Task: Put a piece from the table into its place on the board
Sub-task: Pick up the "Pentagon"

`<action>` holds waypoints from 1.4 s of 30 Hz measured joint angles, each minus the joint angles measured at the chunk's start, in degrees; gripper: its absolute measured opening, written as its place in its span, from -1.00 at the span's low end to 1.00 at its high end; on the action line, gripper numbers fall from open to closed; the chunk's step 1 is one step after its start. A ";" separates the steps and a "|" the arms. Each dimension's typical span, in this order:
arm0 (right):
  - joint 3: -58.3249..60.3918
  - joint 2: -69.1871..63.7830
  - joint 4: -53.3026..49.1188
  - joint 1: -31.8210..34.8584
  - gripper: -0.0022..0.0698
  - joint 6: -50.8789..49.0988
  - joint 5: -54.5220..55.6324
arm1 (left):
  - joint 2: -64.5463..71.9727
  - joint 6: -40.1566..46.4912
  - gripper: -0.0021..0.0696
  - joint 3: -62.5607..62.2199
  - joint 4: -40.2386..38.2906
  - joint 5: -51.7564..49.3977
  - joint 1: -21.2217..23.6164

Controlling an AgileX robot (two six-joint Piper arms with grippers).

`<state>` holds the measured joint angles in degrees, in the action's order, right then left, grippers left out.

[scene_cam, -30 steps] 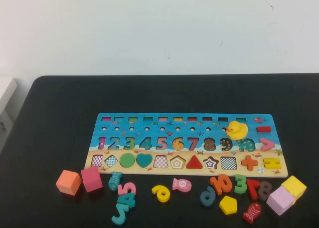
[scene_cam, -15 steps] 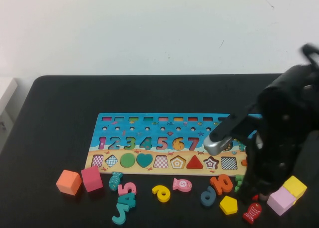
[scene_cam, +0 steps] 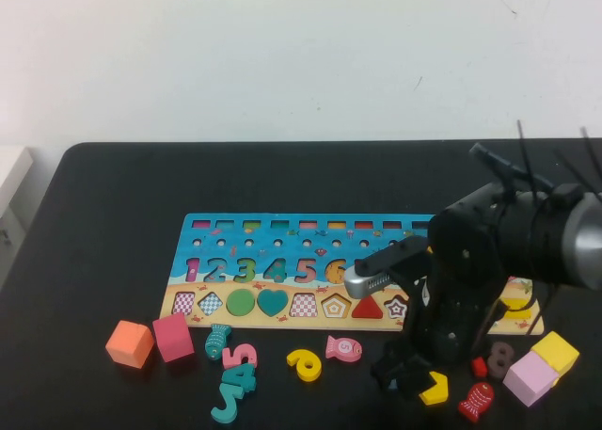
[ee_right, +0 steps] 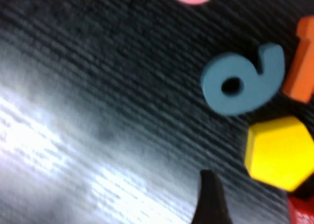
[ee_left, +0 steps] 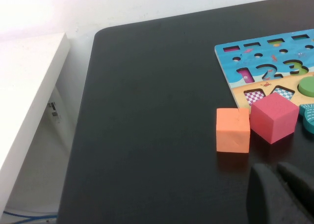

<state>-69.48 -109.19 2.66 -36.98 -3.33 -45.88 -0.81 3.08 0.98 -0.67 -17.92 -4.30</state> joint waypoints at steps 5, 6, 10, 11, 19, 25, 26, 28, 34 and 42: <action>0.00 -2.28 0.11 0.00 0.41 -1.22 1.39 | 0.00 0.00 -0.95 0.00 0.00 0.00 0.00; 0.00 -2.70 0.11 0.00 0.41 -1.34 1.72 | 0.00 0.00 -0.95 0.00 0.00 0.00 0.00; 0.00 -3.58 0.00 0.00 0.42 -2.21 2.79 | 0.00 0.00 -0.95 0.00 0.00 0.00 0.00; 0.00 -3.83 -0.11 0.00 0.42 -2.21 3.02 | 0.00 0.00 -0.95 0.00 0.00 0.00 0.00; -0.09 -4.98 -3.35 0.00 0.42 -4.61 3.58 | 0.00 -0.12 -0.95 0.00 0.00 0.00 0.00; -0.09 -5.05 -6.23 0.00 0.42 -4.95 3.00 | 0.00 -0.12 -0.95 0.00 0.00 0.00 0.00; -0.09 -5.05 -6.60 0.00 0.42 -4.95 2.54 | 0.00 -0.12 -0.95 0.00 0.00 0.00 0.00; -0.09 -5.10 -7.77 0.00 0.42 -4.85 1.85 | 0.00 -0.12 -0.95 0.00 0.00 0.00 0.00; -0.09 -5.19 -8.79 0.00 0.42 -4.52 0.06 | 0.00 -0.12 -0.95 0.00 0.00 0.00 0.00; -0.09 -2.60 -7.89 0.00 0.42 -4.50 -0.18 | 0.00 -0.12 -0.95 0.00 0.00 0.00 0.00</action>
<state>-69.57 -111.78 -5.23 -36.98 -7.83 -46.06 -0.81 2.97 0.98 -0.67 -17.92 -4.30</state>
